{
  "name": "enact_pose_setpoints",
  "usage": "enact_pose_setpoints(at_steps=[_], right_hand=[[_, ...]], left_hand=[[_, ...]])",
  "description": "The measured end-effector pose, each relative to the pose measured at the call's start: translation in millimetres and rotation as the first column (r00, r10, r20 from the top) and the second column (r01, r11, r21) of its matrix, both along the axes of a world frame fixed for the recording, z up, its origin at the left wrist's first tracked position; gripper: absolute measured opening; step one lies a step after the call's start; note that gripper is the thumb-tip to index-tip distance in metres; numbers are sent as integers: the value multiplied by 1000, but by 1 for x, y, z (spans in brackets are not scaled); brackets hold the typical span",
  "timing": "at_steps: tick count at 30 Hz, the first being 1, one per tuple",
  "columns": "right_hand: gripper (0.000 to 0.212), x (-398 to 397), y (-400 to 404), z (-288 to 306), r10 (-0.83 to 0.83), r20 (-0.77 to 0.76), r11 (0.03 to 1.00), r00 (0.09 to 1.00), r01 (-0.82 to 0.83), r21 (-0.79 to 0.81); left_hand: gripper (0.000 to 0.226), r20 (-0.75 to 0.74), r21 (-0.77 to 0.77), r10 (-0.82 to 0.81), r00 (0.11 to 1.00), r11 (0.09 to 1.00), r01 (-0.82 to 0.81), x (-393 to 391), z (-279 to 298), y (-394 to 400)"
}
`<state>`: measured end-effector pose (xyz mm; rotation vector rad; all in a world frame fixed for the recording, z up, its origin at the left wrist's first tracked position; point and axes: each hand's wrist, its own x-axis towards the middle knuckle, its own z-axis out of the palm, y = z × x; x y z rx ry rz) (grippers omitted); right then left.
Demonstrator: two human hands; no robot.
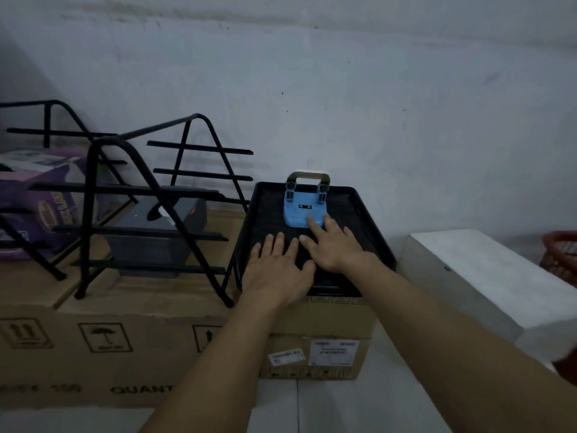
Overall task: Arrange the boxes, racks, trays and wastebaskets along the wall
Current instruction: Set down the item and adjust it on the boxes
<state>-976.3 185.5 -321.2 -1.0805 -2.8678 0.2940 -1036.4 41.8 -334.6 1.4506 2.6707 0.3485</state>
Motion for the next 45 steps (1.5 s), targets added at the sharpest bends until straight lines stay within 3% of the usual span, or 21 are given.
enact_pose_setpoints(at_steps=[2,4,7,9,12,16,19,22,27,30,33,35,37,40,42,45], right_hand=[[65,15,-10,2,23,39,1000,999,-23,0],[63,30,-22,8,29,-19,1000,999,-29,-2],[42,56,-38,22,43,-307,981,951,18,193],[28,81,-44,34,88,-403,939,911,59,338],[25,130,-47,47,144,-364,856,920,68,512],[27,213,-26,34,41,-299,803,953,147,577],[26,275,0,12,-137,-336,837,932,291,464],[23,333,19,-10,-289,-370,838,883,420,349],[21,405,44,-60,-539,-345,803,768,592,63],[20,427,64,-93,-664,-282,744,692,650,-157],[42,431,92,-116,-717,-259,692,647,618,-373],[68,432,109,-130,-790,-232,589,568,597,-544],[90,434,127,-143,-846,-228,490,483,535,-688],[107,436,156,-162,-872,-242,401,426,339,-851],[96,432,169,-168,-875,-250,348,415,178,-921],[84,429,178,-173,-863,-278,349,422,98,-932]], left_hand=[[69,8,3,0,1000,1000,0,0,4,0],[69,53,-4,-5,999,1000,6,-3,9,-1],[52,134,92,-11,991,996,-1,-2,24,-3],[30,143,279,-8,990,960,-33,14,38,-3],[22,94,519,-4,996,854,-46,55,58,3],[20,-54,636,-107,993,763,117,121,71,23],[19,-124,629,-208,970,740,239,166,62,37],[18,-107,553,-281,954,780,292,205,40,59],[22,33,383,-281,959,890,247,243,-13,103],[41,149,241,-250,957,948,210,255,-53,137],[87,330,130,-185,926,980,149,264,-93,168],[127,470,71,-125,873,992,104,272,-114,180],[149,589,102,-110,800,993,61,279,-134,190],[146,669,238,-140,730,971,-32,282,-163,206],[138,652,257,-133,747,965,-53,284,-170,208],[136,620,250,-122,775,967,-48,288,-169,205]])
